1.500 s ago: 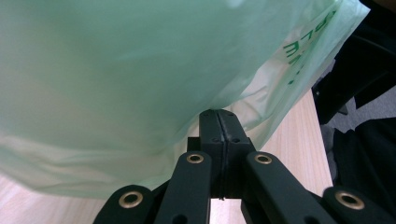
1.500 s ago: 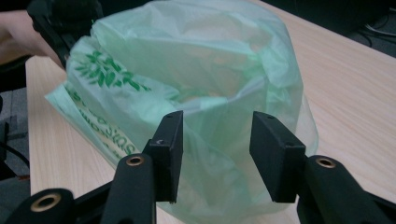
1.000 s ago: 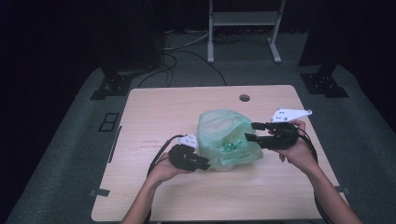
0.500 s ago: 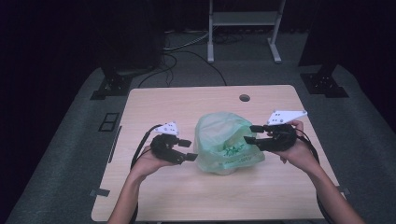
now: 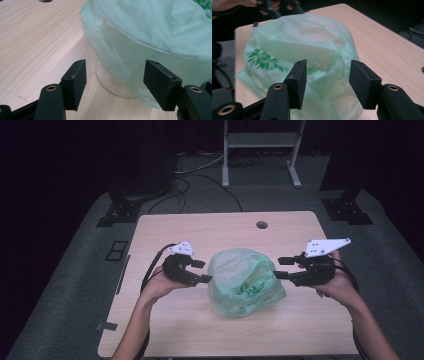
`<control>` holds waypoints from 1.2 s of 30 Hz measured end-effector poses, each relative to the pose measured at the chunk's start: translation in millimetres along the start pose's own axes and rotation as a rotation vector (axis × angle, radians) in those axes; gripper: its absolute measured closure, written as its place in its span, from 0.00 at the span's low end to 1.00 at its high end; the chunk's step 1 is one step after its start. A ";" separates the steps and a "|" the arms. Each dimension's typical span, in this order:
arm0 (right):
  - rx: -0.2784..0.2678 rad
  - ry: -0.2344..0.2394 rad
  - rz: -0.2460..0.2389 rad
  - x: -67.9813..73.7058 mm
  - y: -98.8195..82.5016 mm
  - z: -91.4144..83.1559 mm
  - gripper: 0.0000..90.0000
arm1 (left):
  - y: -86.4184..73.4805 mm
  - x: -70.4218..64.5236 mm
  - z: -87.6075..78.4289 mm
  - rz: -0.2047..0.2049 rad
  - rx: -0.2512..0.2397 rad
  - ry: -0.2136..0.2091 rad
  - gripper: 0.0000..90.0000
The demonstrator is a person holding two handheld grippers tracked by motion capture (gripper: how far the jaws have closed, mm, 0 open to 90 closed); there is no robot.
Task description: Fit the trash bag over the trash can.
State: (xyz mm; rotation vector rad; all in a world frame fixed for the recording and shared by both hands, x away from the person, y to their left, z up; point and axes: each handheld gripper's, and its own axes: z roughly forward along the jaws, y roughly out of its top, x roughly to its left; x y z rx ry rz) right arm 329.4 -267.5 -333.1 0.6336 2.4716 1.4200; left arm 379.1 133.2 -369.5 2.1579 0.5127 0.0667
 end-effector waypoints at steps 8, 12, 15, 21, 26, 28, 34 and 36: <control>0.097 0.096 0.001 -8.4 -35.0 -5.5 0.50 | 0.1 11.1 10.0 -0.024 0.000 -0.063 0.68; 0.141 0.113 -0.039 -2.7 -45.6 5.9 0.48 | -1.7 9.6 17.9 -0.017 -0.015 -0.067 0.94; 0.159 0.120 -0.072 2.9 -51.4 14.7 0.46 | -4.3 9.9 22.8 -0.034 -0.031 -0.060 1.00; 0.207 0.099 -0.071 7.6 -58.5 31.0 0.68 | -14.8 14.9 26.9 -0.072 -0.027 -0.024 1.00; 0.216 0.128 -0.044 8.7 -58.9 36.1 0.99 | -25.8 17.6 30.4 -0.103 -0.002 -0.015 1.00; 0.218 0.146 -0.031 8.7 -59.4 37.0 1.00 | -31.0 18.7 31.6 -0.119 0.005 -0.010 1.00; 0.258 0.140 -0.020 9.6 -65.5 43.7 1.00 | -40.9 21.1 33.1 -0.145 0.029 0.010 1.00; 0.268 0.133 -0.022 9.3 -67.6 46.1 1.00 | -43.5 21.6 33.6 -0.151 0.041 0.018 1.00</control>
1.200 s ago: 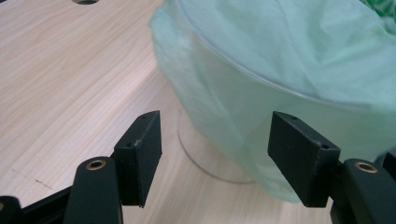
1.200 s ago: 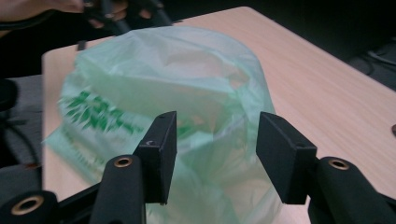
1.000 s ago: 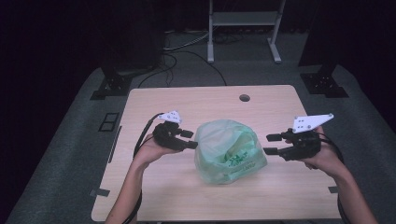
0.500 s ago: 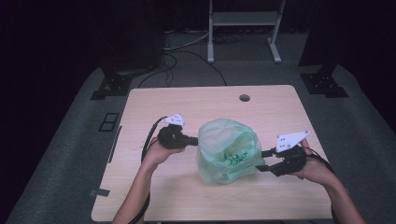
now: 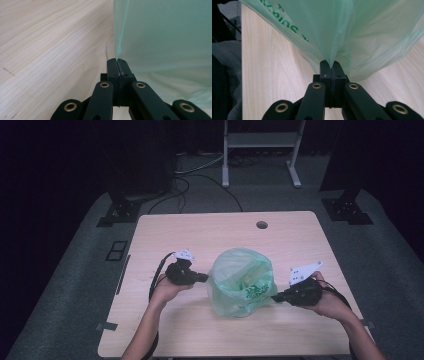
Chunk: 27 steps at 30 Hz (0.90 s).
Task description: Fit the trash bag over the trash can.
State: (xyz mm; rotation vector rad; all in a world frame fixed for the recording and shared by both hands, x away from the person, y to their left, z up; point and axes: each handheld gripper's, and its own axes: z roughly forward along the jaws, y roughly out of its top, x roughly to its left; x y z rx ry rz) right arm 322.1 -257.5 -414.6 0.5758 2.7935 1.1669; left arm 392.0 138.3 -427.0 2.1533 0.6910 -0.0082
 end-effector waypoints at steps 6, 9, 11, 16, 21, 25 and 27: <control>0.001 0.038 0.020 -4.3 -3.9 3.8 0.95 | -5.1 4.1 -0.6 -0.017 0.008 0.017 1.00; -0.052 0.070 0.026 -6.4 -1.2 -5.1 0.69 | -4.3 3.9 -2.1 -0.017 0.003 0.025 1.00; -0.086 0.058 0.017 -7.0 2.8 -14.3 0.64 | -3.1 3.0 -4.1 -0.009 -0.006 0.024 1.00; -0.149 -0.003 0.013 -12.8 16.6 -34.9 0.59 | 0.8 -3.5 -9.5 0.019 -0.025 0.033 1.00; -0.175 -0.070 0.009 -17.2 41.7 -52.8 0.64 | 3.1 -9.8 -14.7 0.035 -0.037 0.047 0.85; -0.182 -0.085 -0.010 -15.0 63.4 -56.9 0.65 | 1.8 -16.5 -19.6 0.039 -0.064 0.067 0.71; -0.169 -0.068 -0.032 -10.9 76.4 -55.6 0.77 | 0.3 -19.0 -22.0 0.041 -0.080 0.064 0.67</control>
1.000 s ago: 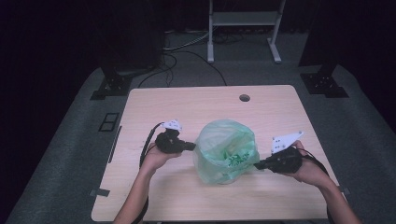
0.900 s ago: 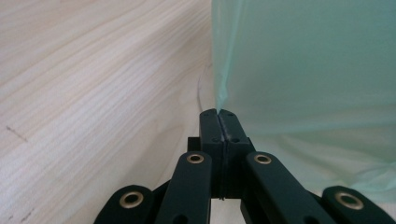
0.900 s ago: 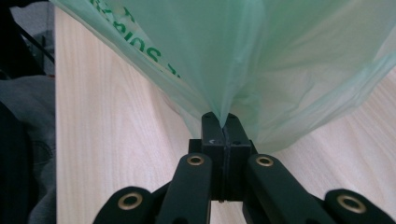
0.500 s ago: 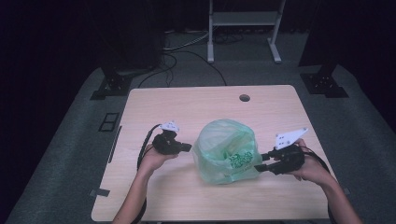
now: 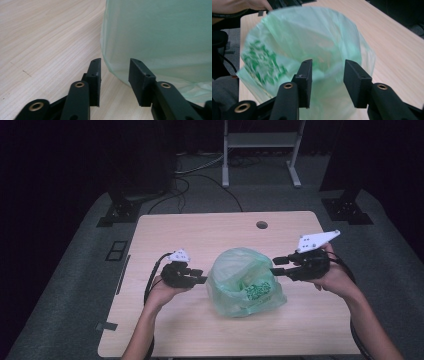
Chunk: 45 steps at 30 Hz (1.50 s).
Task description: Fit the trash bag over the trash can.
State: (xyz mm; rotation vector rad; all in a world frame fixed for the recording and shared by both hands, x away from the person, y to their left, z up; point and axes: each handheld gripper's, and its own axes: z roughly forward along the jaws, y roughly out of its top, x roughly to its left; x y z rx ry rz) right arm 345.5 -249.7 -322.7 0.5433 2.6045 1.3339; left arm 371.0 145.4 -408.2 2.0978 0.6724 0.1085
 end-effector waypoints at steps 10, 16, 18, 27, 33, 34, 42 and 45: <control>0.221 0.085 -0.106 13.5 35.4 51.5 0.90 | -9.5 -14.8 -7.9 0.010 -0.048 0.021 0.51; 0.338 0.057 -0.123 5.2 50.9 81.0 0.89 | -15.7 -17.2 -6.5 -0.001 -0.071 0.023 0.46; 0.366 0.045 -0.118 -0.3 56.4 88.1 0.87 | -17.3 -18.1 -6.5 0.001 -0.079 0.025 0.46; 0.411 -0.027 -0.110 -18.5 75.5 107.5 0.85 | -21.0 -20.1 -8.0 0.007 -0.090 0.017 0.45; 0.423 -0.037 -0.109 -23.4 80.4 115.5 0.79 | -21.1 -21.2 -9.4 0.012 -0.097 0.012 0.44; 0.423 -0.038 -0.111 -23.4 80.8 116.4 0.79 | -21.2 -21.3 -9.4 0.013 -0.097 0.011 0.44; 0.435 0.025 -0.153 -6.3 81.4 110.8 0.77 | -22.5 -21.8 -9.6 0.011 -0.093 0.008 0.43; 0.464 0.041 -0.183 6.2 84.3 114.6 0.76 | -21.8 -22.3 -11.3 0.014 -0.099 0.011 0.43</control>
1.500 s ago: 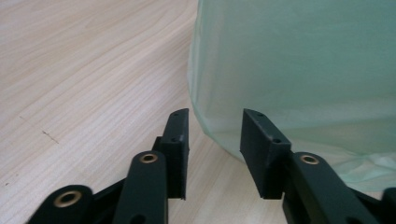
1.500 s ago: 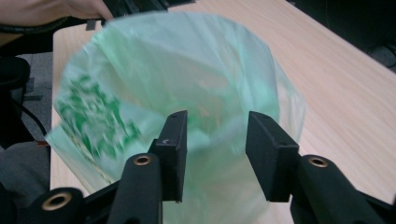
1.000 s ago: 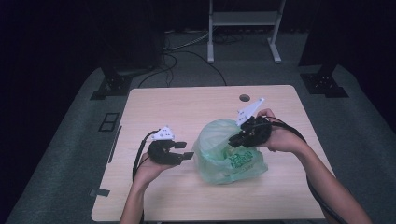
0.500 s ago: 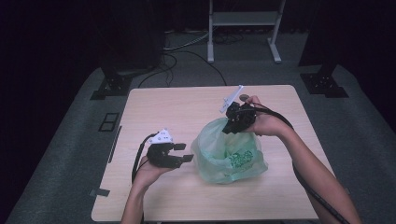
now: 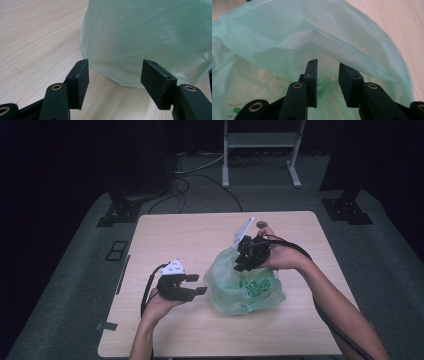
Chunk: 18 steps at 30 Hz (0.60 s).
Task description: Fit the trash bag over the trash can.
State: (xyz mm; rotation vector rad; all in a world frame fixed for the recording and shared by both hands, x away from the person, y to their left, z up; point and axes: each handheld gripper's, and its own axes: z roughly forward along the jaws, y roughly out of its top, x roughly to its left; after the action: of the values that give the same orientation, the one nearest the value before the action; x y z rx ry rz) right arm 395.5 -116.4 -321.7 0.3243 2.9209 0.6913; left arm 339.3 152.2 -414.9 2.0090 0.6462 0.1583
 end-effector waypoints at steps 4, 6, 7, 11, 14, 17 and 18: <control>0.012 0.011 -0.034 10.4 15.8 5.3 0.76 | 0.4 -0.6 -1.5 0.003 -0.005 -0.002 0.43; 0.024 0.013 -0.049 14.0 24.6 9.9 0.76 | 0.2 -0.5 -1.1 0.004 -0.006 -0.004 0.43; 0.032 0.015 -0.058 15.5 28.7 12.8 0.76 | 0.0 -0.5 -0.9 0.003 -0.007 -0.005 0.43; 0.047 0.019 -0.077 20.7 41.5 23.1 0.76 | -1.3 0.0 -0.5 -0.001 -0.008 -0.011 0.43; 0.040 0.008 -0.087 21.2 46.6 28.1 0.75 | -2.0 0.3 -0.5 -0.003 -0.007 -0.015 0.43; 0.038 0.007 -0.077 21.9 46.7 27.2 0.74 | -2.3 0.5 -1.0 -0.001 -0.004 -0.015 0.42; 0.038 0.007 -0.077 21.9 46.7 27.2 0.74 | -2.3 0.4 -1.3 -0.002 -0.005 -0.014 0.42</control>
State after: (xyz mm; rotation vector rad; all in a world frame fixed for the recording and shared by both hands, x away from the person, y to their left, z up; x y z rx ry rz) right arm 387.1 -58.9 -326.1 0.2114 2.9386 0.6285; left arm 338.3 154.3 -416.3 2.0031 0.6380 0.1439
